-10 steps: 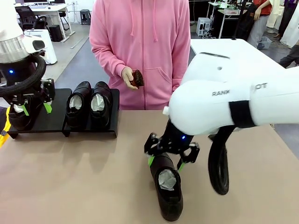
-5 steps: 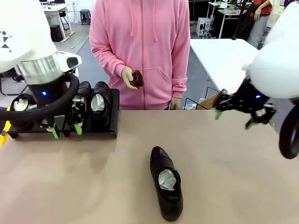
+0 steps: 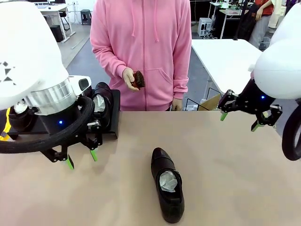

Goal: Organize the shoes by placing them on the stand.
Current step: Place the Shoe from the middle of the table onto the Shoes Stand.

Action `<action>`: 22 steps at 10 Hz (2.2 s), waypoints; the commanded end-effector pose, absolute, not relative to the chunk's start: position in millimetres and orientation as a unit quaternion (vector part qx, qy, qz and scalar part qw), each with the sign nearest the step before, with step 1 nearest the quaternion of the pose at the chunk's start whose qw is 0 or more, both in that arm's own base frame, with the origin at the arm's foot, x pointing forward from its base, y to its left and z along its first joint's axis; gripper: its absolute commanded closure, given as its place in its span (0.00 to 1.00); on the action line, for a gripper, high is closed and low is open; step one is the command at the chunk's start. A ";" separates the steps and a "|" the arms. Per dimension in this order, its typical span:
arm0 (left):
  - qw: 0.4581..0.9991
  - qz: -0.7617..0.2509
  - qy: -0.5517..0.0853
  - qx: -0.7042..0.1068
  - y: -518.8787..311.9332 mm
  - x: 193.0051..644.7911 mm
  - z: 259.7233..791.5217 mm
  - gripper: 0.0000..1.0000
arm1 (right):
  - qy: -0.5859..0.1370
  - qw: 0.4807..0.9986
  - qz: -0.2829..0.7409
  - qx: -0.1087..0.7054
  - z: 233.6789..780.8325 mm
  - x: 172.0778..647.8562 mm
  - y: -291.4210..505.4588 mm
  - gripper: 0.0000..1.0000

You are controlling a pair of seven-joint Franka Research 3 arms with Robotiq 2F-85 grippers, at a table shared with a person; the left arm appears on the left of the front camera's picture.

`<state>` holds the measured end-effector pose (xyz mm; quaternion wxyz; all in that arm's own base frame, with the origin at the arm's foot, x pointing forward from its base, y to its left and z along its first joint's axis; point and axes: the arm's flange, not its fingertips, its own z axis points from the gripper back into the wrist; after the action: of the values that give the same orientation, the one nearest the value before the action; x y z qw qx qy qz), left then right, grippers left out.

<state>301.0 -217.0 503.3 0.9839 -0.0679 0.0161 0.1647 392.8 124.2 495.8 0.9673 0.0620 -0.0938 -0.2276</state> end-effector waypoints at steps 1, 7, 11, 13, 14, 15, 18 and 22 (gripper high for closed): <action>0.981 0.177 0.040 -0.071 -214.5 304.3 504.1 0.39 | -0.096 0.969 -0.218 0.069 497.6 392.7 122.5 0.00; 0.993 0.080 -0.018 -0.080 -316.0 271.9 445.9 0.39 | -0.096 0.969 -0.218 0.069 497.6 392.7 122.5 0.00; 0.992 0.023 -0.080 -0.093 -363.4 279.4 413.8 0.39 | -0.096 0.969 -0.218 0.069 497.6 392.7 122.5 0.00; 0.993 -0.012 -0.078 -0.089 -376.4 283.3 396.1 0.39 | -0.096 0.969 -0.218 0.069 497.6 392.7 122.5 0.00; 0.993 -0.019 -0.079 -0.091 -381.7 285.7 390.7 0.39 | -0.096 0.969 -0.218 0.069 497.6 392.7 122.5 0.00; 0.993 -0.025 -0.071 -0.096 -387.5 287.6 387.6 0.39 | -0.096 0.969 -0.218 0.069 497.6 392.7 122.5 0.00; 0.990 -0.050 -0.066 -0.112 -402.9 284.3 387.6 0.39 | -0.096 0.969 -0.218 0.069 497.6 392.7 122.5 0.00; 0.993 -0.049 -0.042 -0.097 -410.2 288.8 366.8 0.39 | -0.096 0.969 -0.218 0.069 497.6 392.7 122.5 0.00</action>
<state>283.7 -403.9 370.4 0.9927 -0.1030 -0.0424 -0.0458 392.4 124.3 496.8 0.9673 0.0631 -0.0945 -0.2266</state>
